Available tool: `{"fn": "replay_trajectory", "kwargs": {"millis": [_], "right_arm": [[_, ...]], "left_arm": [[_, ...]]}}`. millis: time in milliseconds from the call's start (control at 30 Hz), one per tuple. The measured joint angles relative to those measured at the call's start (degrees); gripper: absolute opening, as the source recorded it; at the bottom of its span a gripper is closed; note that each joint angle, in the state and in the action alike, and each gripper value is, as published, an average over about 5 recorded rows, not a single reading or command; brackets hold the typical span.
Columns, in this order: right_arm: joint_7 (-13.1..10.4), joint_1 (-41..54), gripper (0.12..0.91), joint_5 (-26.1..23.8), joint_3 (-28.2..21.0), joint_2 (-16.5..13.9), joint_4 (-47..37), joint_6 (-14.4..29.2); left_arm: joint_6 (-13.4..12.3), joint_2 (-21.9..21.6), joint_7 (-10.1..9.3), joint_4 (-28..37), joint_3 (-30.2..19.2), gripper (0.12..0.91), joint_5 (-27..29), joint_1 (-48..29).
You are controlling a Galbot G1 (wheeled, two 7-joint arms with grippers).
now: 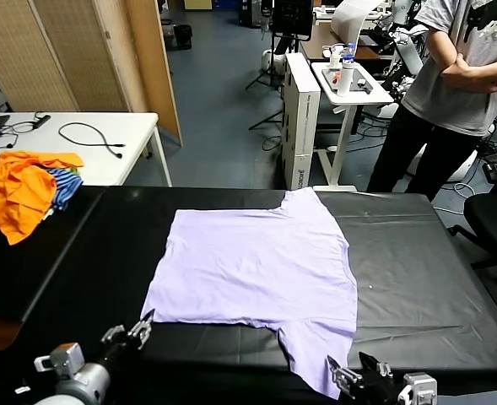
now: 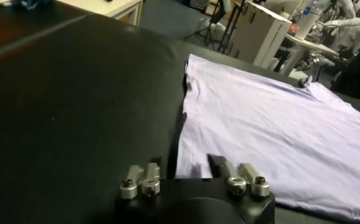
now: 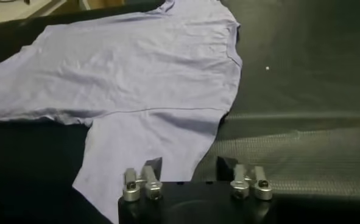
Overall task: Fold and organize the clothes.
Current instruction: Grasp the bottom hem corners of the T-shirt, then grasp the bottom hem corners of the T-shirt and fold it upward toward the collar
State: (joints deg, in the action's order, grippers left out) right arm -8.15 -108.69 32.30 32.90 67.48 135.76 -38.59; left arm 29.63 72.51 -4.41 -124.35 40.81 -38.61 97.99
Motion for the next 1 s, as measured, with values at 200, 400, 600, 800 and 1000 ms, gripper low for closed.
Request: {"fn": "replay_trajectory", "kwargs": {"millis": [200, 400, 600, 800, 1000], "right_arm": [[-0.75, -1.20, 0.140, 0.45, 0.61, -0.18, 1.54, -0.39], [-3.02, -3.20, 0.140, 0.72, 1.40, -0.50, 4.37, -2.98], [-3.80, -4.99, 0.140, 0.72, 2.08, -0.73, 7.13, -2.54], [-1.28, -2.75, 0.140, 1.25, 3.25, -1.28, 7.61, 0.97], [0.24, 4.03, 0.140, 3.85, 3.12, -3.19, 5.07, 4.59]], "left_arm": [[-0.06, 0.12, 0.03, 0.37, -0.02, 0.146, 0.27, 0.04], [0.20, 0.02, -0.28, -1.22, 0.41, 0.146, 0.24, 1.39], [0.63, -0.15, -1.28, -4.49, 1.55, 0.146, 0.02, 4.46], [0.19, -0.04, -1.60, -8.68, 3.33, 0.146, -0.43, 8.15], [-1.42, 0.94, -1.53, -11.30, 4.10, 0.146, -1.34, 8.65]]}}
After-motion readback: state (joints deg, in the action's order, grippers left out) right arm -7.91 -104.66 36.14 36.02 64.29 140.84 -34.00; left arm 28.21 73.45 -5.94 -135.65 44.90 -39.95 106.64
